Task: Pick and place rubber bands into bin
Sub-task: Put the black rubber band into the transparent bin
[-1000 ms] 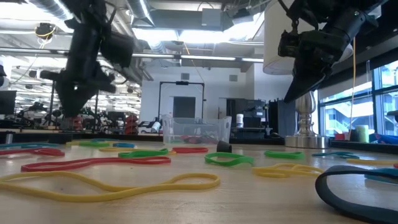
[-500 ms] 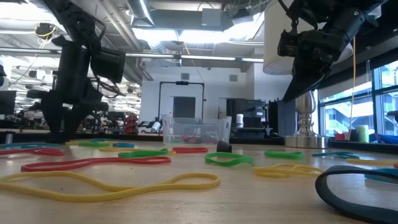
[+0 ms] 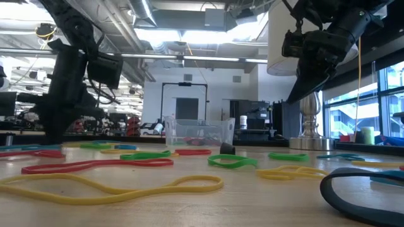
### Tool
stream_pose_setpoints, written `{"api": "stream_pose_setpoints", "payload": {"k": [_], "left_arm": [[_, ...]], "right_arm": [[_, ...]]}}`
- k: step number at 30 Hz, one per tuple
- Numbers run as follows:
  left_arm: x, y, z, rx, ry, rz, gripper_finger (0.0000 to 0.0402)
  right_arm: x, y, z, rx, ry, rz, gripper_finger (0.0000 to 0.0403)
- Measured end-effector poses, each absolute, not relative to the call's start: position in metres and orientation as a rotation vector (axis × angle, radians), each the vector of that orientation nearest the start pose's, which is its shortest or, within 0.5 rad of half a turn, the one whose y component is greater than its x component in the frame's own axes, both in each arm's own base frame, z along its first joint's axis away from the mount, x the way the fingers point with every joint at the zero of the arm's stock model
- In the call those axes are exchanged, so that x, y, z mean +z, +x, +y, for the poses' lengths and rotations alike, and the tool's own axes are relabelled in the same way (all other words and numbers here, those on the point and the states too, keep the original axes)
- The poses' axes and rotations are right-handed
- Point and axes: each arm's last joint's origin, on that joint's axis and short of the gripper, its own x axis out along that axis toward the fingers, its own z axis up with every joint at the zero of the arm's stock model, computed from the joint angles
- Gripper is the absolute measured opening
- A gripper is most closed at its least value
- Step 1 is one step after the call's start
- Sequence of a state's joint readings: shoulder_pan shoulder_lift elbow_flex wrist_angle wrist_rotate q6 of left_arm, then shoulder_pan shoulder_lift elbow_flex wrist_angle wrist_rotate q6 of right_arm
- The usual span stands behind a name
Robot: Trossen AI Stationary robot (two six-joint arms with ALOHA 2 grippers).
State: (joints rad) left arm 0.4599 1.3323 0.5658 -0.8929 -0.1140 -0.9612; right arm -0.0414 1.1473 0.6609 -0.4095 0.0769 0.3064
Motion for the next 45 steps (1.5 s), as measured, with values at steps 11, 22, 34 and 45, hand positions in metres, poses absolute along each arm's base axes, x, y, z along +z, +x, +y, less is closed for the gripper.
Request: {"api": "stream_pose_setpoints", "payload": {"k": [11,22,34,45], "left_arm": [[0.190,0.193,0.088,1.076,-0.996,1.130,0.0003],[0.278,0.254,0.099,0.929,-0.769,0.753,0.0002],[0.283,0.351,0.172,0.807,-0.507,0.849,0.0002],[0.207,0.370,0.223,0.742,-0.651,1.083,0.0033]], "right_arm": [[0.207,0.216,-0.011,-0.223,0.219,0.877,0.0006],[0.207,0.216,-0.011,-0.200,0.170,0.882,0.0006],[0.207,0.216,-0.015,-0.263,0.258,0.871,0.0006],[0.206,0.215,-0.020,-0.365,0.390,0.857,0.0006]]}}
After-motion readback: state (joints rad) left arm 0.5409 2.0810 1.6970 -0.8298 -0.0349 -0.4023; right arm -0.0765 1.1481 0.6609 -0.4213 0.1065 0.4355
